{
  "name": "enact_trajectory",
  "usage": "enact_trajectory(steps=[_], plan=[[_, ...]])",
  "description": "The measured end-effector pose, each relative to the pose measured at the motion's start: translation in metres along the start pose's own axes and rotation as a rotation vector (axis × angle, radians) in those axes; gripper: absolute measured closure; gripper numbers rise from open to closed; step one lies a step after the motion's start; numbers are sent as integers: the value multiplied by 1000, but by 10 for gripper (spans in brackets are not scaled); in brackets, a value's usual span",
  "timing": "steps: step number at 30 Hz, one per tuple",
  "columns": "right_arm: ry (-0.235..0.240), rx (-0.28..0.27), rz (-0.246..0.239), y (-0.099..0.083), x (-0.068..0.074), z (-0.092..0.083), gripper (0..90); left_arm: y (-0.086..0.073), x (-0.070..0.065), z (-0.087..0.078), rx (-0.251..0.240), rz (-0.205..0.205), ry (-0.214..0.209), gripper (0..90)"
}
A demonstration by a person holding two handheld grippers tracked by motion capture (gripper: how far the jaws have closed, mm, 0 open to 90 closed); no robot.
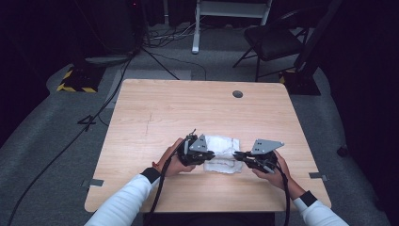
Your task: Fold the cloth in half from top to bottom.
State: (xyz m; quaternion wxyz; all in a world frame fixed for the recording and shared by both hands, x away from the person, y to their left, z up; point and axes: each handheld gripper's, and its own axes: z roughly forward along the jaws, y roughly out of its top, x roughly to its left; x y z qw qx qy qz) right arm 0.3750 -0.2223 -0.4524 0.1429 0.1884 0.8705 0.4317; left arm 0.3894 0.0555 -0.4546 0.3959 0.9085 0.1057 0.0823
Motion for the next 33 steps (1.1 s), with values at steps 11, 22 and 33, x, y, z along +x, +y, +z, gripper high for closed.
enact_trajectory(steps=[11, 22, 33], plan=[[20, 44, 4, -18, 6, -1, 846, -7, -13, 8, 53, 28, -10, 788], [-15, 60, 53, -36, 7, -15, 743, -18, -19, -3, 66, 9, -2, 777], [-121, 29, 133, -35, -7, -31, 520, -14, -5, -10, 27, -96, 120, 422]])
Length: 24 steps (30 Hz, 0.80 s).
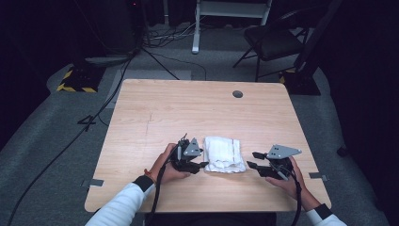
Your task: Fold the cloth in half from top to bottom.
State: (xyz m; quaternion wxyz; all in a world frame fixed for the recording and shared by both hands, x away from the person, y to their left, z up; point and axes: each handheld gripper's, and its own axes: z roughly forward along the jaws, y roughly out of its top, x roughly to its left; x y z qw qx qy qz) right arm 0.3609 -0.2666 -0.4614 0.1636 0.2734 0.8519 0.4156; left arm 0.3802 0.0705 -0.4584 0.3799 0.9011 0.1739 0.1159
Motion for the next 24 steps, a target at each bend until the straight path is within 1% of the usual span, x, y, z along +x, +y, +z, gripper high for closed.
enact_trajectory(steps=[2, 4, 5, 7, 9, 10, 11, 12, 14, 16, 18, 19, 20, 22, 24], plan=[[-7, 15, -12, 4, -1, 5, 491, 6, 3, 6, 1, -12, 11, 339], [-9, 31, -24, 9, -2, 12, 475, 12, 6, 12, -10, -20, 15, 300], [-12, 30, -26, 11, -2, 15, 472, 15, 7, 16, -14, -22, 19, 288], [-14, 37, -22, 16, -3, 21, 451, 21, 8, 24, 0, -24, 12, 271], [-19, 40, -30, 21, -4, 28, 442, 25, 8, 31, 6, -13, 5, 266], [-15, 46, -25, 23, -5, 31, 433, 26, 8, 35, 11, -15, -4, 265], [-5, 55, -23, 25, -5, 34, 423, 27, 7, 39, 26, -5, -5, 265], [5, 75, -28, 26, -4, 38, 415, 27, 6, 41, 43, 10, 1, 265], [11, 101, -36, 26, -2, 42, 402, 26, 5, 46, 82, 15, -15, 257], [35, 120, -44, 23, 1, 45, 398, 24, 2, 49, 116, 35, -12, 246], [65, 143, -74, 20, 4, 46, 393, 23, 1, 49, 123, 36, -13, 244], [69, 153, -82, 19, 5, 47, 393, 23, 1, 48, 125, 32, -15, 244], [71, 159, -84, 18, 7, 47, 391, 22, 0, 48, 124, 29, -14, 244], [75, 165, -85, 16, 8, 47, 387, 19, -1, 48, 139, 32, -13, 244], [79, 179, -89, 13, 8, 46, 376, 16, -2, 47, 137, 15, -16, 244]])
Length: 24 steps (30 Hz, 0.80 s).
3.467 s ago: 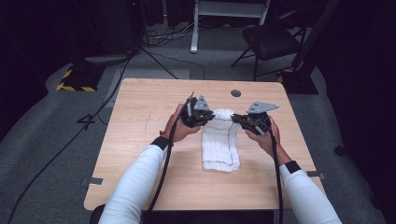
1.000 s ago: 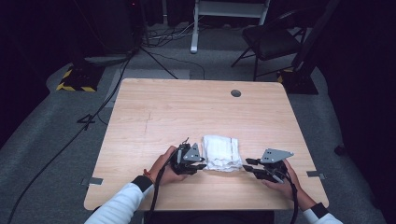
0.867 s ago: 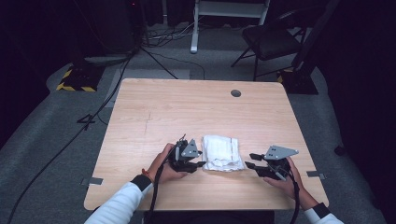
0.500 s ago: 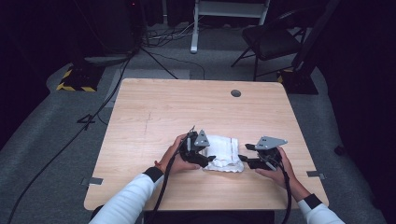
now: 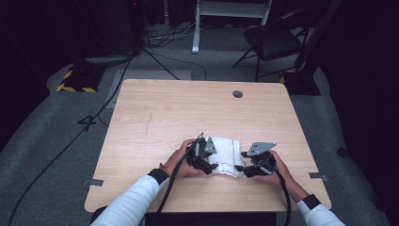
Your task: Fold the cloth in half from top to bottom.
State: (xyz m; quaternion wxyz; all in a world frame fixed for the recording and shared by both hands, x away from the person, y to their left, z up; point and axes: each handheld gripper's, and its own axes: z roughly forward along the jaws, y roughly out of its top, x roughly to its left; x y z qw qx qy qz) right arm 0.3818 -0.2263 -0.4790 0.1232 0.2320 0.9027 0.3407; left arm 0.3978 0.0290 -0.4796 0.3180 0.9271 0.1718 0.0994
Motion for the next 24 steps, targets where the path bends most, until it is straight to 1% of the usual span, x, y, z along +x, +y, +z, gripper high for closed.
enact_trajectory(steps=[1, 2, 3, 7, 8, 10, 11, 13, 15, 16, 17, 20, 22, 24], plan=[[-1, 11, -4, -2, 1, 1, 372, -2, 0, 0, -5, -8, -1, 244], [-3, 13, -7, -4, 2, 2, 373, -3, -1, -1, -3, -15, -3, 245], [-2, 11, -7, -5, 2, 2, 371, -4, 0, 0, -14, -20, -7, 244], [-12, 16, 1, -5, 2, 3, 353, -7, 2, 1, -29, -39, -26, 242], [-10, 16, 3, -5, 2, 3, 352, -7, 3, 2, -35, -40, -30, 241], [-8, 17, 5, -5, 1, 4, 343, -7, 4, 1, -33, -44, -34, 239], [-6, 16, 6, -5, 1, 4, 342, -7, 5, 0, -36, -42, -31, 231], [-11, 18, -5, -4, 0, 3, 341, -5, 4, -3, -32, -24, -15, 216], [-15, 10, -12, -2, 1, 0, 348, -3, 3, -8, -40, -4, 3, 211], [-19, 6, -17, -1, 1, -2, 347, -3, 2, -9, -45, -1, 7, 211], [-22, 1, -19, 0, 1, -3, 347, -2, 2, -11, -45, 13, 17, 211], [-34, -10, -18, 2, 0, -9, 346, -1, 1, -18, -43, 35, 54, 197], [-33, -10, -22, 2, 0, -13, 352, -3, 0, -24, -49, 41, 81, 200], [-46, -15, -28, 2, -1, -18, 352, -5, 0, -29, -48, 53, 108, 202]])
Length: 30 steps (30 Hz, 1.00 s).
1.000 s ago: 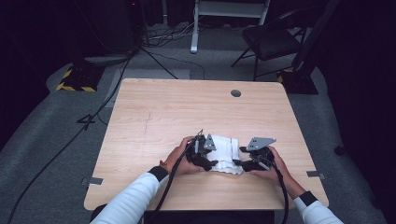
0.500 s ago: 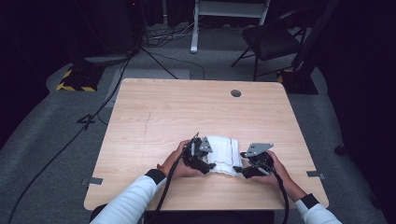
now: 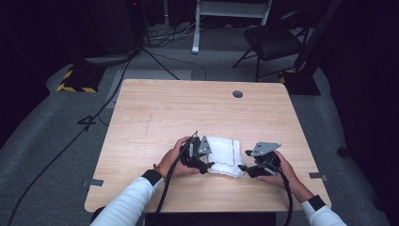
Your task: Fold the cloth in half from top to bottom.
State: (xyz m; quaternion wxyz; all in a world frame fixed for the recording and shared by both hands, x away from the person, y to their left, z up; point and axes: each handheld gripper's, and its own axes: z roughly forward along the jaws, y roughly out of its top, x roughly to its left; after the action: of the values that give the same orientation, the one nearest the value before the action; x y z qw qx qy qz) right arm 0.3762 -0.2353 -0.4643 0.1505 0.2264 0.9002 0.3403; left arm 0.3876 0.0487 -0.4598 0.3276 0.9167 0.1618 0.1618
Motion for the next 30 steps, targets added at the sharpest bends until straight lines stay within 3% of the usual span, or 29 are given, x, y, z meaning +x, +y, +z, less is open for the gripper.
enact_trajectory(steps=[7, 10, 15, 22, 26, 30], plan=[[-58, -12, -24, -5, -1, -13, 343, -13, 0, -18, 22, -1, 46, 196], [-77, 3, -33, -11, 0, -18, 345, -20, 0, -22, 53, 9, 58, 204], [-95, 7, -13, -21, -2, -26, 334, -35, -1, -29, 94, -5, 68, 208], [-127, 32, -14, -39, -7, -36, 314, -64, -3, -49, 121, -37, 123, 209], [-150, 48, 12, -53, -11, -43, 313, -82, -2, -60, 113, -68, 157, 207], [-191, 57, 34, -68, -16, -48, 312, -95, -1, -68, 84, -84, 159, 199]])
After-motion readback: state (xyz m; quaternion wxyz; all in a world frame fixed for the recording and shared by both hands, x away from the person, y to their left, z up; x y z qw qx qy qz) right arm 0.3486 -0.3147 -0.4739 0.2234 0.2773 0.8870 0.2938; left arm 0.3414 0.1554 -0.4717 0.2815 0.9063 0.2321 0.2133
